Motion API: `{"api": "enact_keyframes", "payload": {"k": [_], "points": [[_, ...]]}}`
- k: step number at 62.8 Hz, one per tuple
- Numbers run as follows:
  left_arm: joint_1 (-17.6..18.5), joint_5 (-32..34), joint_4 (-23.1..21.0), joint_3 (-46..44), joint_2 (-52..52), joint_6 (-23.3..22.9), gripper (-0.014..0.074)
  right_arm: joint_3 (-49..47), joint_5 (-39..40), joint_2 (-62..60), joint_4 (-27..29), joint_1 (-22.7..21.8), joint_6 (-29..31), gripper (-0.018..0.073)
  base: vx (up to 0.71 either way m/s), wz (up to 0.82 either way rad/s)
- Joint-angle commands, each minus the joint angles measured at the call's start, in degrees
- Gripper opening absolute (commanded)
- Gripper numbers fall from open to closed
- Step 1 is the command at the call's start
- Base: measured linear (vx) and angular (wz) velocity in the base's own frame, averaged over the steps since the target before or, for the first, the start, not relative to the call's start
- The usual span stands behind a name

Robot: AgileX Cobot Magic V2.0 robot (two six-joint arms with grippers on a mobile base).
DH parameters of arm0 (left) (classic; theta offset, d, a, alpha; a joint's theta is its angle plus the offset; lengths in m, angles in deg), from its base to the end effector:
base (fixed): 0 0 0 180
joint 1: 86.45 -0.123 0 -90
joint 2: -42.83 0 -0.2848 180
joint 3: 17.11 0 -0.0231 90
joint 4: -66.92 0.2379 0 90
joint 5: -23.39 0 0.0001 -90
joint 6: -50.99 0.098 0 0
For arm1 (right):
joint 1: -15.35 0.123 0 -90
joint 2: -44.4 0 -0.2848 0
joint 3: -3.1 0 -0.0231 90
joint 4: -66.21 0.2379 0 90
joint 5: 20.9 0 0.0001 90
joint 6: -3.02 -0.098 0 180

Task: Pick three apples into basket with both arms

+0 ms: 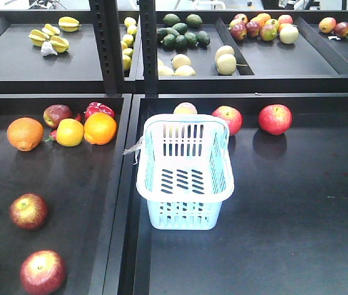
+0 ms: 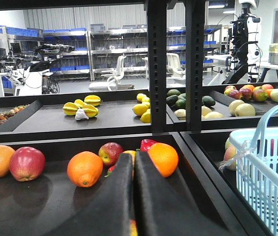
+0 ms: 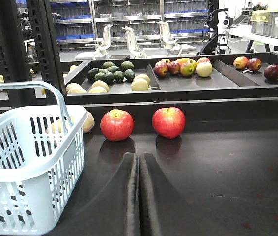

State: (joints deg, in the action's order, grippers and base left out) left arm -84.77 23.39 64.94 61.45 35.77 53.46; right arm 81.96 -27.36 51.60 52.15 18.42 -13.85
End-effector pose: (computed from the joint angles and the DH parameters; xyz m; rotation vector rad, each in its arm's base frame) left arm 0.0505 -0.0015 0.2066 0.0283 1.4941 -0.0168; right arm 0.0511 0.0000 0.1940 0.0187 1.6116 0.0585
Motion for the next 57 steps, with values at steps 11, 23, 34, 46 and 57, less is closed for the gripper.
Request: {"api": "enact_keyframes", "payload": {"k": [11,23,34,46,57], "points": [[0.0,4.2,-0.6,1.4,0.8,-1.0,-0.0006,0.8,4.2,-0.6,-0.7,-0.3,0.0,-0.0004,0.0,0.0],[0.0,4.3,-0.7,1.4,0.8,-15.3,-0.0006,0.8,4.2,-0.6,-0.7,-0.3,0.0,-0.0004,0.0,0.0],[0.0,4.1,-0.6,1.4,0.8,-27.8,-0.0006,0.8,4.2,-0.6,-0.7,-0.3,0.0,-0.0004,0.0,0.0],[0.0,8.7,-2.3,0.8,0.8,-38.6,-0.0006,0.8,4.2,-0.6,-0.7,-0.3,0.0,-0.0004,0.0,0.0],[0.0,16.7,-10.8,0.8,0.8,-53.9,-0.0006,0.8,4.2,-0.6,-0.7,-0.3,0.0,-0.0004,0.0,0.0]]}}
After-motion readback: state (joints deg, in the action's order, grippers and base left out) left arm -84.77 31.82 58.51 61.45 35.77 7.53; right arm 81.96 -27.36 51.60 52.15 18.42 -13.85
